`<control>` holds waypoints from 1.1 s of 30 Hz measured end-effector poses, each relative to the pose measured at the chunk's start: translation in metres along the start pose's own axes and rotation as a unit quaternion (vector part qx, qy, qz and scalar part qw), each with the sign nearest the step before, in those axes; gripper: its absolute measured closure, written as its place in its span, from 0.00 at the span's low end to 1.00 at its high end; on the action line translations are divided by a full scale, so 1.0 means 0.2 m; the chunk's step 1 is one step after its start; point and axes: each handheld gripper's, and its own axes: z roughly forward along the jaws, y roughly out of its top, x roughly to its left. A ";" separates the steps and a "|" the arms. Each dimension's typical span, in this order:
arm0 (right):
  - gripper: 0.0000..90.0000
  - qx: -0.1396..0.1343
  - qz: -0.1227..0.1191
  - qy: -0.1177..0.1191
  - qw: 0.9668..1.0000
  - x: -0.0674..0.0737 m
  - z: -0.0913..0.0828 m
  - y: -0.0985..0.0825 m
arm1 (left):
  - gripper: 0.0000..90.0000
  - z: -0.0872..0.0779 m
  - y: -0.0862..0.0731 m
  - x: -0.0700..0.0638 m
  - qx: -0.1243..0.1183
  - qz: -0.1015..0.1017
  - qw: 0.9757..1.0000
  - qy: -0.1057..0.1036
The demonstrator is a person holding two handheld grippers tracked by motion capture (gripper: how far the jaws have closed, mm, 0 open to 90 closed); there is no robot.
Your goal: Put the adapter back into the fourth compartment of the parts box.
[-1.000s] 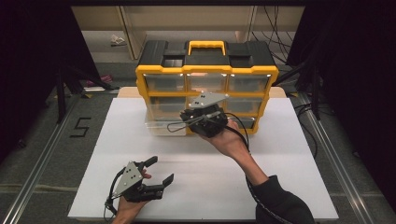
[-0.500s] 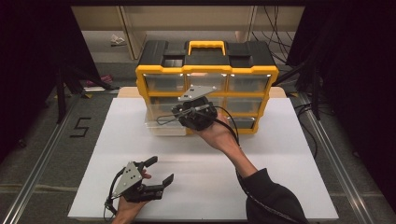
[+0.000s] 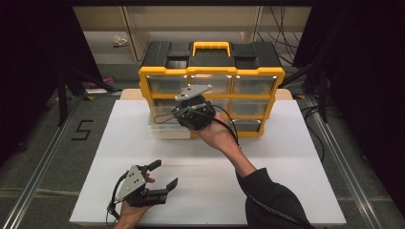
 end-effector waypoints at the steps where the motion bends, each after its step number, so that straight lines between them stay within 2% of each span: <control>1: 0.85 0.003 -0.001 -0.001 1.000 0.00 0.01 0.00 | 0.19 0.00 0.00 0.00 0.000 0.000 1.000 0.000; 4: 0.84 0.008 0.003 -0.001 1.000 0.00 0.03 0.01 | 0.19 0.00 0.00 0.00 0.001 0.001 1.000 0.001; 5: 0.79 0.008 0.004 0.000 1.000 0.00 0.04 0.01 | 0.19 0.00 0.00 0.00 0.001 0.000 1.000 0.000; 7: 0.57 0.014 0.013 0.009 1.000 0.00 0.05 0.02 | 0.19 0.00 0.00 0.00 0.001 -0.001 1.000 0.000; 8: 0.57 0.014 0.013 0.009 1.000 0.00 0.05 0.02 | 0.19 0.00 0.00 0.00 0.001 -0.001 1.000 0.000; 9: 0.50 0.009 0.010 0.004 1.000 0.00 0.04 0.02 | 0.19 0.00 0.00 0.00 0.001 0.000 1.000 0.000; 12: 0.45 -0.003 0.010 0.011 1.000 0.01 0.01 0.02 | 0.19 0.00 0.00 0.00 0.001 -0.001 1.000 0.000; 17: 0.41 -0.006 0.012 0.015 1.000 0.00 -0.03 0.00 | 0.19 0.00 0.00 0.00 0.002 -0.001 1.000 0.000; 27: 0.36 -0.047 0.018 0.022 0.998 0.00 -0.15 -0.06 | 0.19 0.00 0.00 0.01 0.000 -0.005 1.000 0.002; 33: 0.35 -0.059 0.019 0.027 0.998 0.01 -0.17 -0.09 | 0.19 0.00 0.00 0.01 -0.001 -0.008 1.000 0.002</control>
